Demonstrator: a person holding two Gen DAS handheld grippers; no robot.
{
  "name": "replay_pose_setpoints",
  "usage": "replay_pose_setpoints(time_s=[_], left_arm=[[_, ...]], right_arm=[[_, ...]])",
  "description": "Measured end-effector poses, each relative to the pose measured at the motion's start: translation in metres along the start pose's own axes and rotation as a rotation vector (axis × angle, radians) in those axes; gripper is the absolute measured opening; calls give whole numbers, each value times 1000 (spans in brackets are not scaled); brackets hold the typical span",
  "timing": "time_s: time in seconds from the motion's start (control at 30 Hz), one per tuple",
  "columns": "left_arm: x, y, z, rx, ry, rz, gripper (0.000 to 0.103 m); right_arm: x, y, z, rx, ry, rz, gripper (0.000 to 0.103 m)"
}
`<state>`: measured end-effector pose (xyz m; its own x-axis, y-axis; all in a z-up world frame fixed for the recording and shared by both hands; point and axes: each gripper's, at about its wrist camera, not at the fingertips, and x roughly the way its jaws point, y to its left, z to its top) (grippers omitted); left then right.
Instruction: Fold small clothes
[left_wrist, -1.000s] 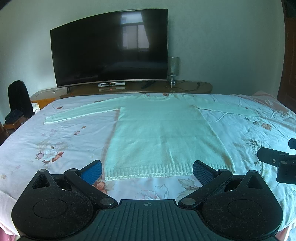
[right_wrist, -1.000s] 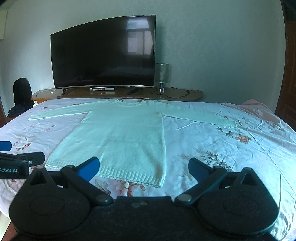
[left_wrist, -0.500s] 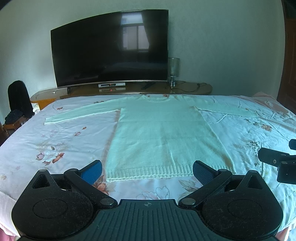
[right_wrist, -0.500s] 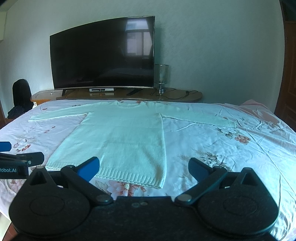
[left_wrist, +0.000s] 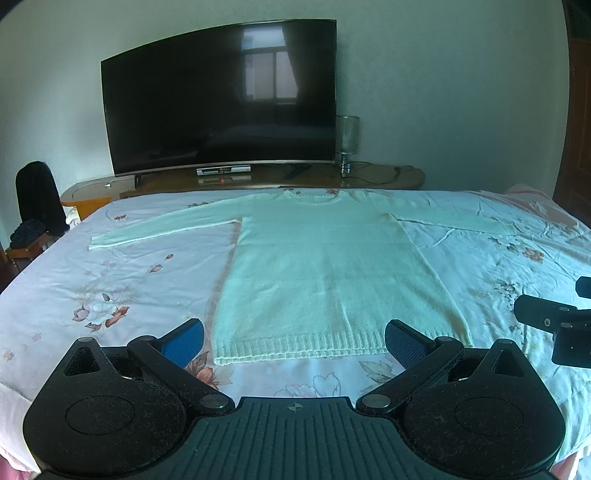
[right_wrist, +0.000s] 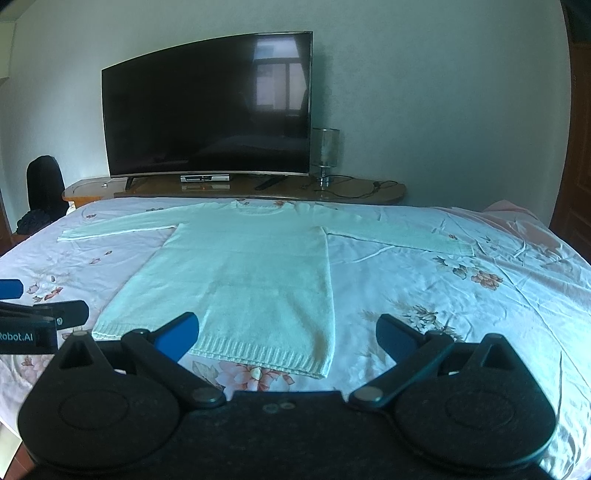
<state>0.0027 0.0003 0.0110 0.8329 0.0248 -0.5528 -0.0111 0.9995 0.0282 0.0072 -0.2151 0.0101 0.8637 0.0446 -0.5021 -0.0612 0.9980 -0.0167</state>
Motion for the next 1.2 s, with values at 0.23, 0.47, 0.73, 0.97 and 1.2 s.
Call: replay_pose_setpoints(time_s=[0.23,0.47,0.73,0.97,1.2], left_arm=[[0,-1,0,-1,-2,0,103],[0,0,-1,-5,0,-5,103],[19,6,5,-77,23,-67,103],[64,6,26,-96,9,-81,103],[143,13,63,-97,5,-7,103]], right_arm=[[1,1,1,-1,0,3,102],[2,1,2,-4,-3,9,102],[8,-10,2,14,-3,-11,101],[31,-49,11,75,-17,-72,100],[83,-103,31,149,-38,-125,79]])
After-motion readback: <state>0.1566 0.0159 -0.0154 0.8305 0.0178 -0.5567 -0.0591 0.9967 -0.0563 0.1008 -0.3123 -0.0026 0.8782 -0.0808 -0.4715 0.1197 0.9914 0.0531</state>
